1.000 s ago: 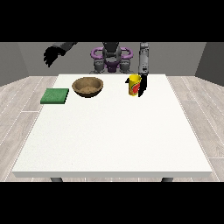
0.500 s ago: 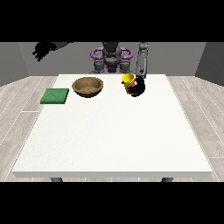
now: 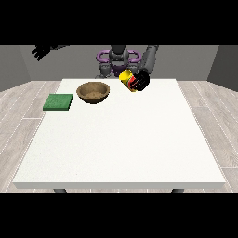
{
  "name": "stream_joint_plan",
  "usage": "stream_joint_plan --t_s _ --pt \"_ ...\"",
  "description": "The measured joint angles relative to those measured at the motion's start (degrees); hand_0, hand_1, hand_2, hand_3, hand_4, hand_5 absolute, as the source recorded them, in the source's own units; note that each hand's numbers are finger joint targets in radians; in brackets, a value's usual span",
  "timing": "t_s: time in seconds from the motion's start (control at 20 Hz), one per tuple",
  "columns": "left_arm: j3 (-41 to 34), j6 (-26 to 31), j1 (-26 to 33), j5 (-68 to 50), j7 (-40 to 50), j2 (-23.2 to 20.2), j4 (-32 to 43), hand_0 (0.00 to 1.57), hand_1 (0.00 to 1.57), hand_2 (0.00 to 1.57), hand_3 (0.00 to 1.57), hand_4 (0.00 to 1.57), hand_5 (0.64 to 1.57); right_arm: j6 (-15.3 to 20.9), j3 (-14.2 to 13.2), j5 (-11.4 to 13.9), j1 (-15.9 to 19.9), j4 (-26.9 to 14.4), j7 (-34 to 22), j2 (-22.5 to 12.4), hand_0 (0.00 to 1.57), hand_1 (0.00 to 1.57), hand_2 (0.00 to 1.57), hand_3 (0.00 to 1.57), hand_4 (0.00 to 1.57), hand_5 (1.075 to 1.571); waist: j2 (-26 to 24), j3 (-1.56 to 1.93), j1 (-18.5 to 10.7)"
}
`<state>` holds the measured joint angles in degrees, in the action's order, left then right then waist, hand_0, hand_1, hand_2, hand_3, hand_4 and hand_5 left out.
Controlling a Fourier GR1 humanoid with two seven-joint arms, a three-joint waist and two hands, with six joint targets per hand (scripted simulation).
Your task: Pick the cup and pour the ball into the bowl, then pick the bowl and place it on the pad
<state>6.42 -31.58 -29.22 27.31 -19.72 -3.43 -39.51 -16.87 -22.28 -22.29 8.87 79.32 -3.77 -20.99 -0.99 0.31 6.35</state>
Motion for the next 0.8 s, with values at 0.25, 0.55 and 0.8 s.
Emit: stream_joint_plan --t_s 0.25,0.55,0.8 --pt "8.9 -3.9 -5.5 14.7 13.7 -0.1 4.3 1.35 1.35 1.57 1.57 1.44 1.54 -1.0 -0.8 0.1 -0.6 -4.3 0.6 -0.7 0.0 0.0 0.0 0.0 0.68 1.559 -3.2 0.07 -1.1" --pt "14.6 -1.6 -14.6 25.7 30.1 2.3 7.2 1.36 1.36 1.57 1.57 1.47 1.529 -4.4 -2.2 -1.0 0.4 -8.8 2.2 -2.8 0.0 0.0 0.0 0.0 0.69 1.558 -2.8 -0.13 -0.6" --pt "20.6 3.1 -20.9 33.2 41.7 3.1 8.6 1.37 1.37 1.57 1.57 1.31 1.563 -5.1 -1.8 -1.6 3.5 -11.2 1.6 -3.2 0.0 0.0 0.0 0.15 0.7 1.557 -2.5 -0.2 0.9"
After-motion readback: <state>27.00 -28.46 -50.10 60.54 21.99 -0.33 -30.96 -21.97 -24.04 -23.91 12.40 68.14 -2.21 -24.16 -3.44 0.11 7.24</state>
